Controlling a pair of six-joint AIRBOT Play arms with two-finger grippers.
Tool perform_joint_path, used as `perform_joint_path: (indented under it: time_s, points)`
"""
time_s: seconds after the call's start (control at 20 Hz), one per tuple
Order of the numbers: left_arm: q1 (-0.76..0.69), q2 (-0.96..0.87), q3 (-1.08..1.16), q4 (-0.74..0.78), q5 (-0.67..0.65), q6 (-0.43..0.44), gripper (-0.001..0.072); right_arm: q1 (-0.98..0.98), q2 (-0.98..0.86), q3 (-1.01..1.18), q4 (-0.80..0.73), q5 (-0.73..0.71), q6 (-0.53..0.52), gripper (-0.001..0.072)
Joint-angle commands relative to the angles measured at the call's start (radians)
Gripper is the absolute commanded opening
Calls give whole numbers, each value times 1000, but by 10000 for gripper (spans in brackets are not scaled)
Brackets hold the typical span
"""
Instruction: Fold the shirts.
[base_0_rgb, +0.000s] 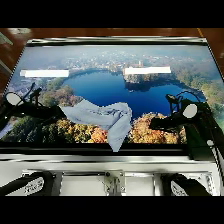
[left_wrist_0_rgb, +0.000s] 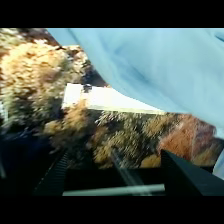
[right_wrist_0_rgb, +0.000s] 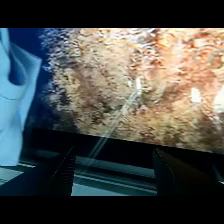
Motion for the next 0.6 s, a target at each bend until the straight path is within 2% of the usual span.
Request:
perform_joint_path:
  time_s: [0.0, 0.15, 0.3, 0.35, 0.4, 0.45, 0.55]
  points:
    - [-21, -52, -100, -94, 176, 35, 670, 0, -122, -5, 166, -31, -37, 596]
    - [-27, -110, -100, -112, 233, 46, 669, 0, -189, -5, 174, 5, -53, 596]
    - [-27, -148, -99, -161, 289, 70, 666, 0, -195, -5, 262, 5, -87, 596]
    - [-27, -157, -100, -179, 312, 72, 646, 0, -195, -5, 283, 1, -93, 595]
    - [-27, -164, -99, -197, 332, 75, 567, 0, -195, -5, 291, -1, -93, 596]
    - [-30, -171, -99, -220, 344, 91, 533, 0, -195, -5, 302, 2, -93, 596]
    - [-48, -188, -99, -268, 372, 121, 533, 0, -195, -5, 340, 23, -113, 596]
